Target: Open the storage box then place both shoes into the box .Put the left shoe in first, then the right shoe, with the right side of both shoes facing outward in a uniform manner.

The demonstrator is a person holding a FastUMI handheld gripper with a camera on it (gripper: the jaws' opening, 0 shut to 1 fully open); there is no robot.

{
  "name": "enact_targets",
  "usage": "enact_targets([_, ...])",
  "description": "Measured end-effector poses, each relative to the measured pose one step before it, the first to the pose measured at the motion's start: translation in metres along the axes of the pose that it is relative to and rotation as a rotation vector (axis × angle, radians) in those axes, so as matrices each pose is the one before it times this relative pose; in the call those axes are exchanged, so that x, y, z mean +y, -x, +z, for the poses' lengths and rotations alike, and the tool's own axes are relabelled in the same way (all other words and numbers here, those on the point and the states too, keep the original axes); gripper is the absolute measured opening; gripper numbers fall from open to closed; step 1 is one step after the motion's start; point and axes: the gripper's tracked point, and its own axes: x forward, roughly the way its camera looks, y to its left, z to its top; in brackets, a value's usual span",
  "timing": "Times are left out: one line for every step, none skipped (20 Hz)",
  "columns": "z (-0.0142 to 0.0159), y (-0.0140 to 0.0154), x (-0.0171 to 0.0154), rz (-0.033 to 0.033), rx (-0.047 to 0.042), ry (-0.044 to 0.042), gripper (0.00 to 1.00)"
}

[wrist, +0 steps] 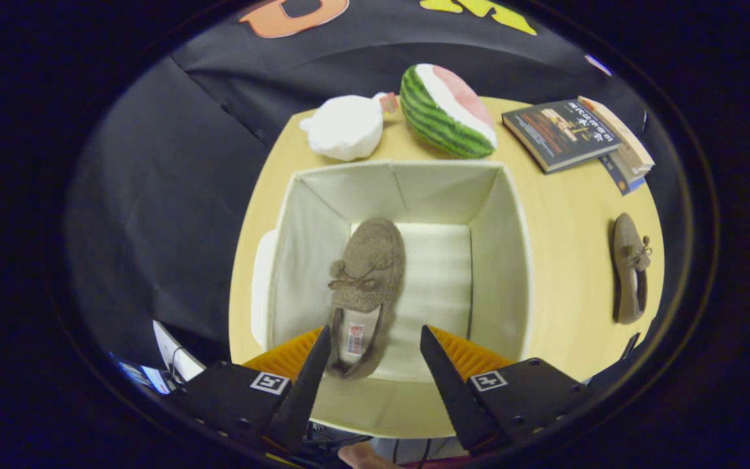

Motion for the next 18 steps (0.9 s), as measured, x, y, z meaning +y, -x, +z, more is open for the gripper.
enact_targets([0.00382, 0.01550, -0.00419, 0.01505, -0.02660, 0.00579, 0.90])
enact_targets([0.00325, 0.01591, -0.00742, 0.01078, -0.02088, 0.00614, 0.90])
enact_targets([0.00368, 0.01403, -0.00737, 0.01139, -0.01598, 0.00410, 0.93])
enact_targets([-0.00386, 0.01391, -0.01139, 0.00517, -0.01347, 0.00240, 0.95])
enact_targets([0.00197, 0.01126, -0.01206, 0.00438, -0.01037, -0.00108, 0.95])
enact_targets([-0.00008, 0.00875, -0.01281, 0.00499, -0.00713, -0.00913, 0.95])
enact_targets([0.00029, 0.00718, -0.01621, -0.00284, -0.00408, -0.00702, 0.95])
enact_targets([0.00209, 0.00556, -0.01906, -0.00393, -0.00767, -0.00682, 0.95])
enact_targets([0.00225, 0.00538, -0.01766, -0.00491, -0.00871, -0.00558, 0.96])
enact_targets([0.00061, 0.00445, -0.01916, -0.00893, -0.00402, -0.00615, 0.95])
enact_targets([0.00075, 0.00352, -0.01954, -0.00761, -0.00194, -0.01227, 0.95])
enact_targets([0.00054, 0.00229, -0.01860, -0.00550, 0.00029, -0.01708, 0.95])
enact_targets([0.00105, 0.00137, -0.01888, -0.00464, 0.00113, -0.01318, 0.95])
enact_targets([0.00128, 0.00078, -0.02158, -0.01307, 0.00197, -0.00792, 0.96])
enact_targets([0.00067, 0.00049, -0.02092, -0.01353, -0.00046, -0.01029, 0.96])
enact_targets([0.00119, -0.00260, -0.01901, -0.00646, 0.00039, -0.00522, 0.96])
enact_targets([0.00006, -0.00046, -0.02017, -0.01581, 0.00006, -0.00068, 0.96])
enact_targets([0.00021, -0.00132, -0.02071, -0.01293, -0.00216, -0.00027, 0.96])
